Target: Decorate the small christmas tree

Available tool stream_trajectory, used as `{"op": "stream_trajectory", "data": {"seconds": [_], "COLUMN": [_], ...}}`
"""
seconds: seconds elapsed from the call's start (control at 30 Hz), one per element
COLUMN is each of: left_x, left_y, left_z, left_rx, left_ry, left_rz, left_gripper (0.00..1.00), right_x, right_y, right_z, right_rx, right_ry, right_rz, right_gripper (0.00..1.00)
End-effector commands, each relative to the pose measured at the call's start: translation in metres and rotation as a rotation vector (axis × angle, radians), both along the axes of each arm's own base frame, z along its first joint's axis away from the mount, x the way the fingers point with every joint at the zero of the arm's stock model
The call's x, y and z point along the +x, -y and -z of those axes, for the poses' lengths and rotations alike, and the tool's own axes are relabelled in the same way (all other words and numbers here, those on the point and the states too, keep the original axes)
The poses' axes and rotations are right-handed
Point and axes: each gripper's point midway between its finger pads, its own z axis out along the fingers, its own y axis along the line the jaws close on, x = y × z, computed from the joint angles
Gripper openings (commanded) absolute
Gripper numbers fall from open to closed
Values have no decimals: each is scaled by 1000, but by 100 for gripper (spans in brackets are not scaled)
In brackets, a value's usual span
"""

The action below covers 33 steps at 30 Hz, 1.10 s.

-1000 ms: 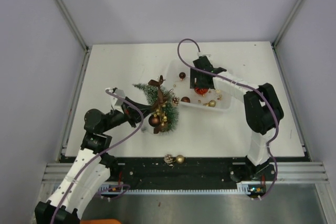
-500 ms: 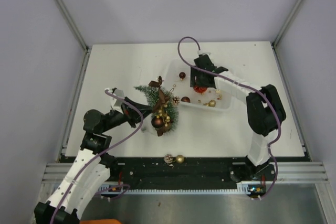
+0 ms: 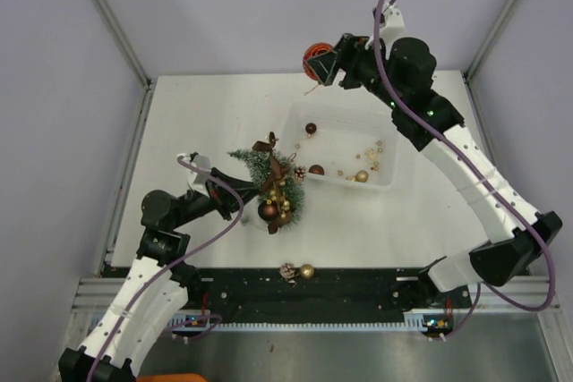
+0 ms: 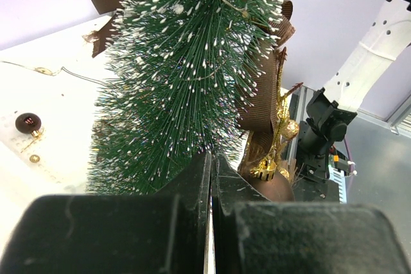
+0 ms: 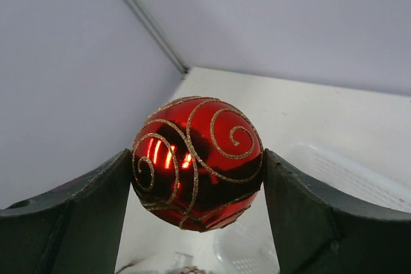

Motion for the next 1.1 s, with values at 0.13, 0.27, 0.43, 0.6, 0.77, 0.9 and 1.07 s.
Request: {"op": "stream_trajectory", "data": {"seconds": [0.13, 0.27, 0.43, 0.6, 0.77, 0.9, 1.07], "left_x": [-6, -8, -7, -8, -8, -7, -6], "left_y": [0, 0, -1, -1, -2, -2, -3], "left_z": [-9, -9, -9, -9, -8, -8, -6], "left_rx": [-23, -24, -27, -28, -30, -30, -31], "left_ry": [57, 57, 57, 62, 62, 63, 58], "left_rz": [15, 15, 8, 7, 1, -4, -12], "left_gripper": [0, 0, 0, 0, 0, 0, 0], "right_x": [-85, -114, -133, -151, -162, -168, -178], "right_y": [-67, -88, -100, -112, -119, -121, -115], "right_z": [-98, -115, -118, -116, -105, -91, -94], "right_rx": [250, 292, 327, 352, 380, 398, 441], "right_ry": [195, 242, 240, 219, 177, 137, 141], "right_rz": [-351, -429, -492, -554, -594, -609, -625], "right_gripper": [61, 61, 60, 60, 60, 59, 57]}}
